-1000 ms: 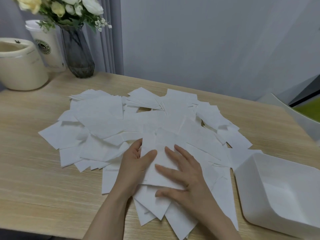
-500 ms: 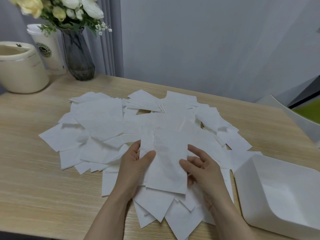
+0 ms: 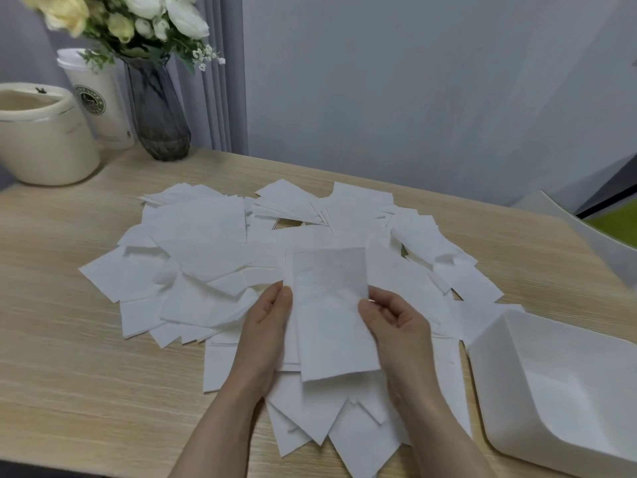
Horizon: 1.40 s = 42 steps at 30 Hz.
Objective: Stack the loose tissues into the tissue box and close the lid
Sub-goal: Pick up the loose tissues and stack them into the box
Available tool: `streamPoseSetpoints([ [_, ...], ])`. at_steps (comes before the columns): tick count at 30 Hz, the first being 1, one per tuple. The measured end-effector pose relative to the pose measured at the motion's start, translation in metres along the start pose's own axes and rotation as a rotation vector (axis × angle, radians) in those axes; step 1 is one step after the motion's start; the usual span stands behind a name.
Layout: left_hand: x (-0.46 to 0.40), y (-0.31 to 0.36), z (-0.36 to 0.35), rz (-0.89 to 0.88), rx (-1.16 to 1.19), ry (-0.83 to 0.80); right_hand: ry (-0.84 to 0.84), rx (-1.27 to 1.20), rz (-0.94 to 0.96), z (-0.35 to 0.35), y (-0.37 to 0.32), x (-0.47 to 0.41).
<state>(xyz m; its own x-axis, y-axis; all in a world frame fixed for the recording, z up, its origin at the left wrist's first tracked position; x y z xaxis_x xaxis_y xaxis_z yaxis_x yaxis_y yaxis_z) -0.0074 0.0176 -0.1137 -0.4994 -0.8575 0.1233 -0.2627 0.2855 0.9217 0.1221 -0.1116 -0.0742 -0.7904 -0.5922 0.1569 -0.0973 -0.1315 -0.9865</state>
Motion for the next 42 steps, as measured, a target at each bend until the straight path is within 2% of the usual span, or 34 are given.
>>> streamPoseSetpoints([
  [7,0.0,0.002,0.002,-0.012,-0.054,0.041,0.031,0.014,-0.029,-0.015,0.008,-0.002],
  [15,0.003,0.003,-0.002,0.006,-0.027,0.018,0.057,0.005,-0.005,-0.022,0.011,0.001],
  [30,0.004,0.0,-0.002,0.018,0.001,-0.022,0.062,0.214,0.113,-0.006,0.004,-0.002],
  [33,0.004,-0.001,-0.001,0.016,0.016,-0.016,0.173,0.385,0.199,0.016,-0.002,-0.01],
  [36,0.003,-0.002,-0.002,0.013,0.027,-0.019,0.199,0.741,0.326,0.026,-0.01,-0.015],
  [39,0.003,-0.001,-0.002,0.008,0.026,-0.015,0.1,1.035,0.319,0.026,-0.003,-0.023],
  [42,0.004,-0.001,-0.002,0.007,0.024,-0.015,-0.057,1.196,0.239,0.022,0.013,-0.028],
])
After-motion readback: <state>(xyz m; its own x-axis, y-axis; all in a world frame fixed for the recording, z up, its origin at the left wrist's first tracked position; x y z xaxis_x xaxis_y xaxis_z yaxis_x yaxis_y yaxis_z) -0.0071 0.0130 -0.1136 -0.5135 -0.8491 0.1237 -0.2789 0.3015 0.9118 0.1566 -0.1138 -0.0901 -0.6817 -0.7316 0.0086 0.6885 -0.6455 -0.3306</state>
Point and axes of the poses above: each hand's wrist, its own x-axis away from the middle knuckle, its own z-axis out of the back of the hand, y = z × x, the point moved 8 cm from there along -x, towards the middle knuckle, and after that the axes turned 5 degrees about x, right-handed, at the moved point
